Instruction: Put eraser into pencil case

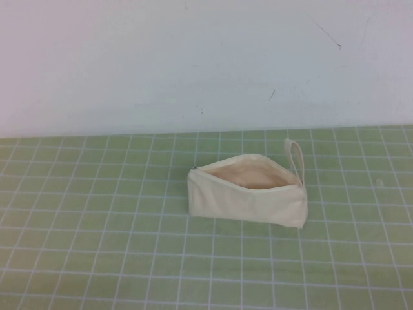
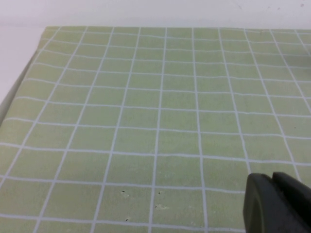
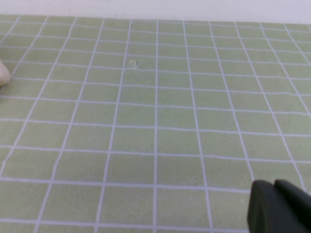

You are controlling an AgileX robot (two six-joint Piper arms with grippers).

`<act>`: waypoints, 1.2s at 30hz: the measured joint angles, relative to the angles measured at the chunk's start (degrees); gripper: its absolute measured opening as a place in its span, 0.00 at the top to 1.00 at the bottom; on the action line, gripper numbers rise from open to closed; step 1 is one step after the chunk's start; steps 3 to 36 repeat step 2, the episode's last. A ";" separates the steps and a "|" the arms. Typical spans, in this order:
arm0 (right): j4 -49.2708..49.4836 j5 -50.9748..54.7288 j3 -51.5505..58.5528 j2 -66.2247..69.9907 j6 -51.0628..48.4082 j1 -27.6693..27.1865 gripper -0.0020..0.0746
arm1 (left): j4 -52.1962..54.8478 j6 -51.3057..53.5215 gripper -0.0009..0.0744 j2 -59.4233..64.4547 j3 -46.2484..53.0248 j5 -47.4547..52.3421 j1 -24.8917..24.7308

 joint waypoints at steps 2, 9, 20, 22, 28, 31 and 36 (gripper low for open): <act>0.00 0.00 0.00 0.00 0.00 0.00 0.97 | 0.00 0.00 0.99 0.00 0.00 0.00 -0.39; 0.00 0.00 0.00 0.00 0.00 0.00 0.97 | 0.00 0.00 0.99 0.00 0.00 0.00 -0.39; 0.00 0.00 0.00 0.00 0.00 0.00 0.97 | 0.00 0.00 0.99 0.00 0.00 0.00 -0.39; 0.00 0.00 0.00 0.00 0.00 0.00 0.97 | 0.00 0.00 0.99 0.00 0.00 0.00 -0.39; 0.00 0.00 0.00 0.00 0.00 0.00 0.97 | 0.00 0.00 0.99 0.00 0.00 0.00 -0.39; 0.00 0.00 0.00 0.00 0.00 0.00 0.97 | 0.00 0.00 0.99 0.00 0.00 0.00 -0.39; 0.00 0.00 0.00 0.00 0.00 0.00 0.97 | 0.00 0.00 0.99 0.00 0.00 0.00 -0.39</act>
